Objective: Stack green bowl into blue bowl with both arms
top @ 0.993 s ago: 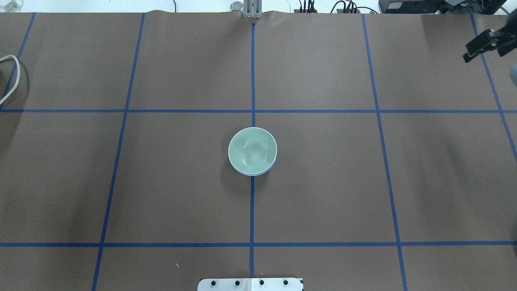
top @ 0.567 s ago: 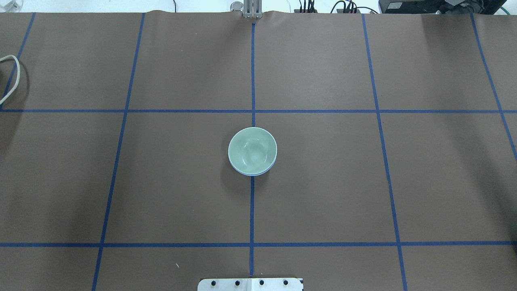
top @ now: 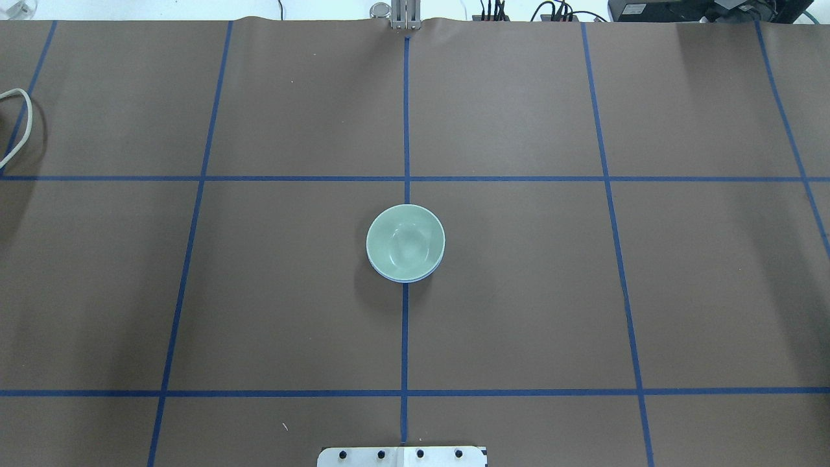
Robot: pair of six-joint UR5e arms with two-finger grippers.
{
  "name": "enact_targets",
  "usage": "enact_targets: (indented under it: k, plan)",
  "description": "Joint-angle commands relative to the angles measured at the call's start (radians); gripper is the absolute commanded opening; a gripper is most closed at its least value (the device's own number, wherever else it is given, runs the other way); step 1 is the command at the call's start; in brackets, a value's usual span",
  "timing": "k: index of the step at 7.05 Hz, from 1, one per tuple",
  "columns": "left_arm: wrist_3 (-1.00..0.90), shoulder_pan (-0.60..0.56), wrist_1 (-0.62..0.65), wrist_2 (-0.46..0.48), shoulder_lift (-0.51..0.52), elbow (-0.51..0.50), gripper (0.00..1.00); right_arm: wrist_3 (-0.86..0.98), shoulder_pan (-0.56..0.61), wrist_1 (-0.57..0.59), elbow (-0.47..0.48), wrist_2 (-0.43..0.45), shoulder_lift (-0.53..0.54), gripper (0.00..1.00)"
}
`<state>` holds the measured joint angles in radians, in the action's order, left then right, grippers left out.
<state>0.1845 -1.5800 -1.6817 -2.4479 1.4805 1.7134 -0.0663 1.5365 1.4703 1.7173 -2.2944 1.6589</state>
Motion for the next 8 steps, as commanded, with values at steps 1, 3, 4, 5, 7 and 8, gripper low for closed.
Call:
enact_targets:
  k: [1,3,4,5,7,8]
  plan:
    - [0.000,0.000,-0.019,-0.067,-0.009,-0.001,0.99,-0.013,0.001,0.004,0.008,-0.003,-0.008,1.00]
    - [0.000,-0.002,-0.016,-0.066,-0.012,-0.001,0.99,-0.070,0.001,-0.005,0.010,-0.025,-0.014,1.00]
    - [0.000,-0.002,-0.016,-0.063,-0.012,-0.001,0.99,-0.072,0.001,-0.007,0.010,-0.036,-0.014,1.00]
    - [0.000,-0.002,-0.015,-0.060,-0.012,-0.001,0.99,-0.072,0.001,-0.007,0.008,-0.037,-0.014,1.00]
    - [0.000,-0.006,-0.016,-0.060,-0.014,-0.001,0.99,-0.072,0.001,-0.007,0.008,-0.039,-0.014,1.00]
    - [0.000,-0.006,-0.016,-0.060,-0.014,-0.001,0.99,-0.072,0.001,-0.007,0.008,-0.037,-0.013,1.00]
